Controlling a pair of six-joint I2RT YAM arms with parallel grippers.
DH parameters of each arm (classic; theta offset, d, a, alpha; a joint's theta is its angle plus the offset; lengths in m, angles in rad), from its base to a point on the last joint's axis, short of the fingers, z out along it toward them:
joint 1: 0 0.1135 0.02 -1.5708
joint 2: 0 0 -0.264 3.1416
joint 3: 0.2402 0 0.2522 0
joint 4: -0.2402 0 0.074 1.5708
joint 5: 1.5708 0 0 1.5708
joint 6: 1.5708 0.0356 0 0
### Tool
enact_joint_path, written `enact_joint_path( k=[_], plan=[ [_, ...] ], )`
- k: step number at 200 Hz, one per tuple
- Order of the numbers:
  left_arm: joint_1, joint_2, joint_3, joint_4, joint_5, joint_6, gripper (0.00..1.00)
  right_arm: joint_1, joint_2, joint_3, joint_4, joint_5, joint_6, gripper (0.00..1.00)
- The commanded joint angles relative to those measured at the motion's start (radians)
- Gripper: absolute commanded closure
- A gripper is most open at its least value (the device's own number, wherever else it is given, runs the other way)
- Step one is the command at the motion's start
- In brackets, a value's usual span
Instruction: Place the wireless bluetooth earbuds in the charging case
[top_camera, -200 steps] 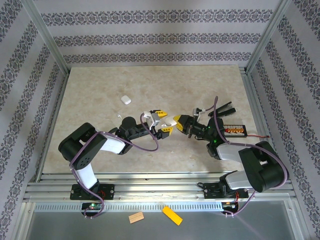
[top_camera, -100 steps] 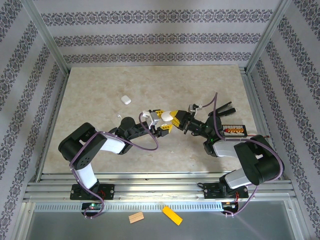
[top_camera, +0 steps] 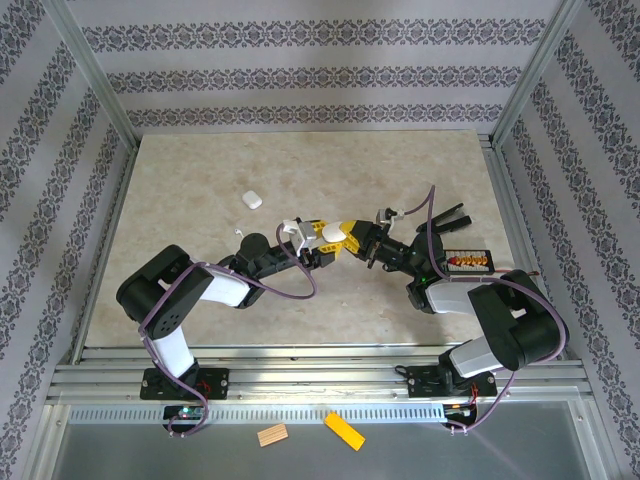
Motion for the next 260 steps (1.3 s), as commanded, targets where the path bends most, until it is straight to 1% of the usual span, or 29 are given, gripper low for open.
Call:
enact_joint_path(
  k=[1,19,36,56,85,99,117,131,159,167,183,193,202,208,220,228,241,249,260],
  plan=[
    [0.004,-0.022,0.015,0.053,0.030,-0.017,0.55,0.006,0.012,0.022,0.089,0.011,0.003,0.86],
    [0.004,-0.022,0.016,0.053,0.034,-0.023,0.56,0.007,0.021,0.021,0.090,0.012,0.005,0.86],
    [0.004,-0.023,0.017,0.053,0.038,-0.028,0.65,0.007,0.019,0.024,0.090,0.012,0.005,0.85],
    [0.004,-0.025,0.017,0.053,0.041,-0.031,0.67,0.007,0.017,0.021,0.087,0.013,0.001,0.84],
    [0.004,-0.025,0.014,0.053,0.043,-0.036,0.68,0.007,0.019,0.018,0.086,0.016,-0.009,0.78],
    [0.005,-0.028,0.013,0.053,0.048,-0.040,0.68,0.008,0.013,0.020,0.070,0.013,-0.029,0.70],
    [0.005,-0.028,0.010,0.053,0.050,-0.042,0.68,0.004,-0.010,0.021,0.034,0.016,-0.059,0.54],
    [0.010,-0.030,0.006,0.051,0.057,-0.047,0.68,-0.001,-0.031,0.019,0.007,0.019,-0.092,0.45],
    [0.025,-0.042,-0.001,0.030,0.092,-0.057,0.68,-0.021,-0.105,0.021,-0.090,0.025,-0.188,0.35],
    [0.030,-0.051,-0.003,0.014,0.106,-0.055,0.68,-0.030,-0.135,0.025,-0.132,0.021,-0.222,0.34],
    [0.045,-0.074,-0.008,-0.026,0.138,-0.051,0.68,-0.045,-0.200,0.041,-0.244,0.020,-0.315,0.31],
    [0.056,-0.090,-0.010,-0.058,0.163,-0.051,0.69,-0.051,-0.247,0.061,-0.360,0.020,-0.387,0.30],
    [0.067,-0.108,-0.009,-0.096,0.184,-0.051,0.70,-0.055,-0.310,0.099,-0.529,0.020,-0.480,0.30],
    [0.073,-0.124,-0.010,-0.125,0.191,-0.052,0.70,-0.055,-0.355,0.131,-0.673,0.030,-0.583,0.29],
    [0.083,-0.154,-0.009,-0.186,0.213,-0.042,0.72,-0.050,-0.443,0.188,-0.915,0.083,-0.762,0.27],
    [0.088,-0.173,-0.010,-0.227,0.232,-0.030,0.71,-0.048,-0.486,0.218,-1.031,0.109,-0.870,0.26],
    [0.095,-0.201,-0.001,-0.308,0.273,-0.005,0.72,-0.050,-0.531,0.247,-1.124,0.105,-1.002,0.24],
    [0.099,-0.215,0.010,-0.367,0.312,0.023,0.72,-0.048,-0.547,0.261,-1.152,0.085,-1.072,0.23],
    [0.100,-0.227,0.019,-0.424,0.334,0.054,0.71,-0.030,-0.558,0.287,-1.196,0.041,-1.217,0.19]
  ],
)
